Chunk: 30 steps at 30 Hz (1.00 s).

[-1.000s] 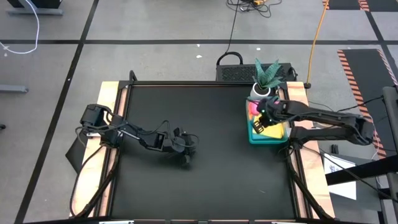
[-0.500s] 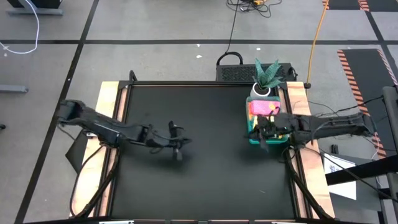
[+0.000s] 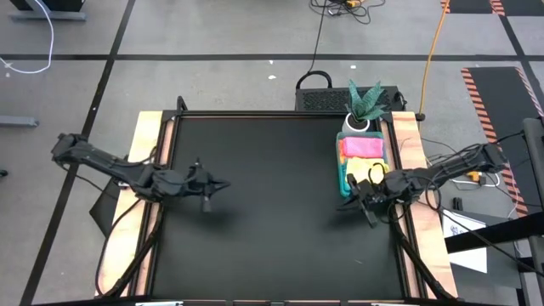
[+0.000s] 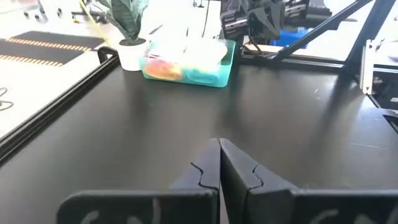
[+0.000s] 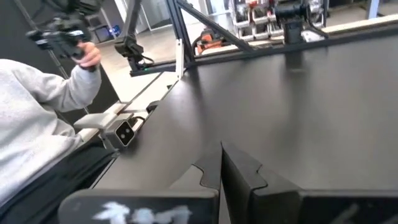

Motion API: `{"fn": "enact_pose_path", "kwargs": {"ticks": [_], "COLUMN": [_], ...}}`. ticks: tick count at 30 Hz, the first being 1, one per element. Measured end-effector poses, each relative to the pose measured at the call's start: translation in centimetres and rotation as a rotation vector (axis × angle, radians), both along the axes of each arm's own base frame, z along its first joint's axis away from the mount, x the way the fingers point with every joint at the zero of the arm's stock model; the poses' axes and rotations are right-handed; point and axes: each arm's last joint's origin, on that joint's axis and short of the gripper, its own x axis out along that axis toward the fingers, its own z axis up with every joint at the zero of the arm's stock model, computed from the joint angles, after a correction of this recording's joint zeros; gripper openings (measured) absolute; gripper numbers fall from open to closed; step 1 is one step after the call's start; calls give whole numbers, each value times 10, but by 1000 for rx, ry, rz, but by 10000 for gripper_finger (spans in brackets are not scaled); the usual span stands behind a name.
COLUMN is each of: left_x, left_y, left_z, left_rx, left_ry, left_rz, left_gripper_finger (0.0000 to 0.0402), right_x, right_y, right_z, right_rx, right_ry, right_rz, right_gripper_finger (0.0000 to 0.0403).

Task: Fold microfiber towels
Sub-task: Return to Home Position

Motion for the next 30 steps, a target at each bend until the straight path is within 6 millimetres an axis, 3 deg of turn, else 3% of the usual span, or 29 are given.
{"fn": "enact_pose_path", "kwargs": {"ticks": [7, 9, 18, 24, 30], "left_x": [-39, -47, -83, -93, -89], "left_y": [11, 13, 26, 27, 25], "left_z": [-28, -33, -36, -53, -70], "left_rx": [-17, -29, -7, 2, 44], "left_ry": [-78, -99, -117, -194, -175], "left_rz": [-16, -22, -28, -105, -160], "left_gripper_finger": [4, 3, 4, 4, 3], "right_x": [-9, -10, -19, -28, -36], "right_y": [-3, -4, -7, -9, -11], "right_z": [-17, -13, -11, -15, -11], "right_rx": [-9, 11, 4, 10, 20], "right_ry": [-75, -120, -149, -119, -177], "right_rz": [-26, -26, -46, -47, -39], "right_gripper_finger": [0, 0, 0, 0, 0]}}
